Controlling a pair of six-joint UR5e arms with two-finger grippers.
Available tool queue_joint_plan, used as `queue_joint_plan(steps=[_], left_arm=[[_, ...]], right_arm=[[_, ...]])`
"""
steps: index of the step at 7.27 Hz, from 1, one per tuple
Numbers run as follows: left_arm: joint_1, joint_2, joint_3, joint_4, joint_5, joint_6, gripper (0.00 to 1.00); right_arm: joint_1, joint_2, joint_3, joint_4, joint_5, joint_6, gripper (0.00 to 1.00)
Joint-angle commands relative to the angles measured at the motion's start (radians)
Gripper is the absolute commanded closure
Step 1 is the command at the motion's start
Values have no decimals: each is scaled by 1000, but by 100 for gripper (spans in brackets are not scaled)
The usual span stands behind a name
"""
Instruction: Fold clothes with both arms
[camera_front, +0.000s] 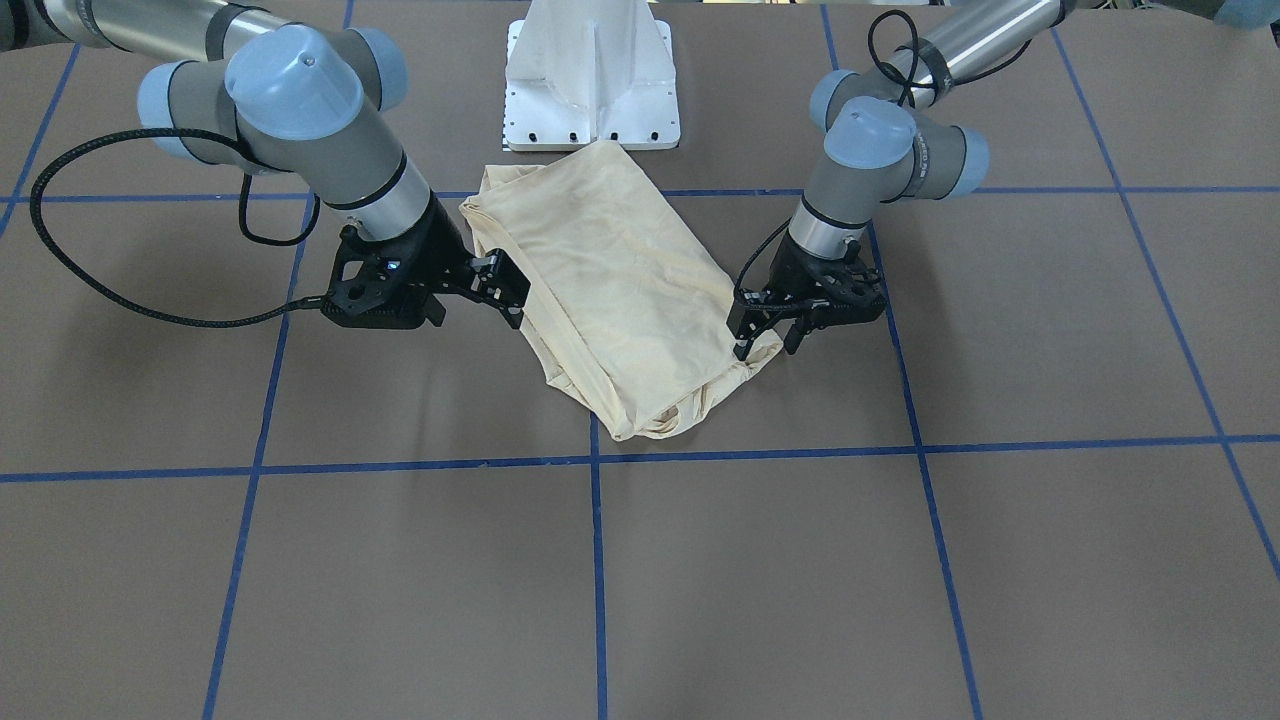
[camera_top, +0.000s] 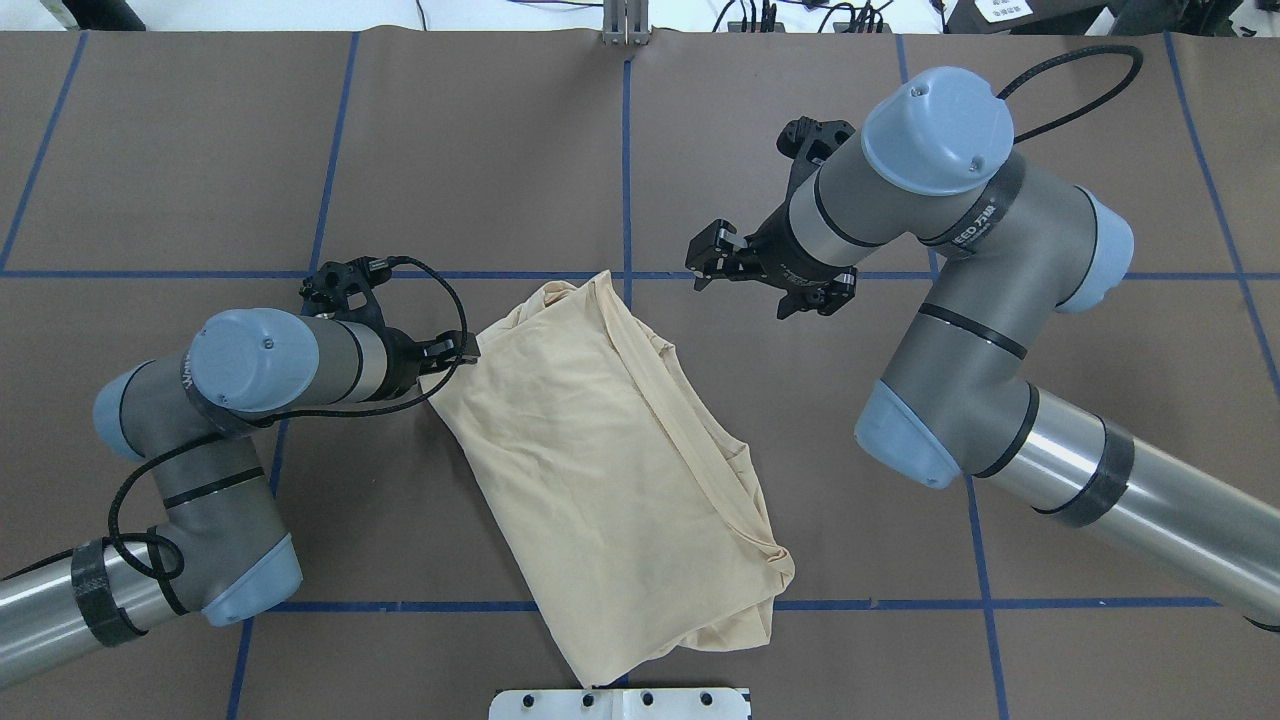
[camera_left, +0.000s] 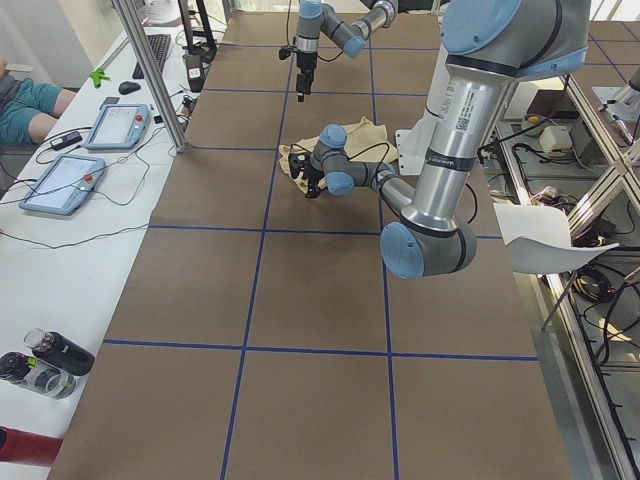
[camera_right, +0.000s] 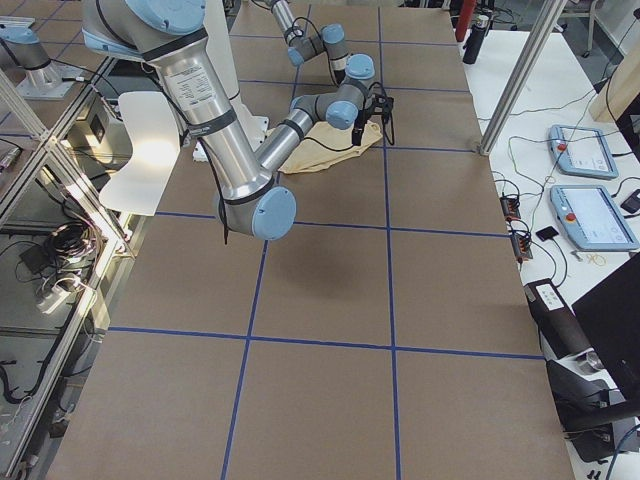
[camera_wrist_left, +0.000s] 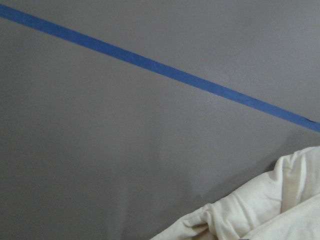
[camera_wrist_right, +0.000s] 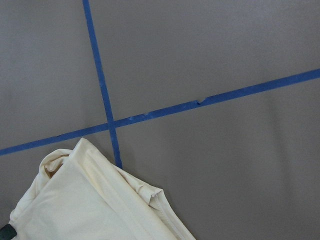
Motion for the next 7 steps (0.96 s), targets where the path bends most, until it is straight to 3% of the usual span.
queue_joint_plan(steps=[1, 2, 4, 5, 6, 7], left_arm=[[0, -13, 18, 0, 0, -2, 35], [-1, -13, 12, 0, -1, -2, 56], [-1, -13, -8, 5, -9, 1, 71], [-1, -13, -7, 5, -6, -1, 92], [-1, -13, -7, 8, -3, -5, 100], [-1, -16, -7, 11, -6, -13, 100]], right_arm=[[1, 0, 3, 0, 0, 0, 0], [1, 0, 3, 0, 0, 0, 0], [1, 0, 4, 0, 2, 0, 0], [1, 0, 4, 0, 2, 0, 0], [2, 0, 4, 0, 2, 0, 0], [5, 0, 4, 0, 3, 0, 0]])
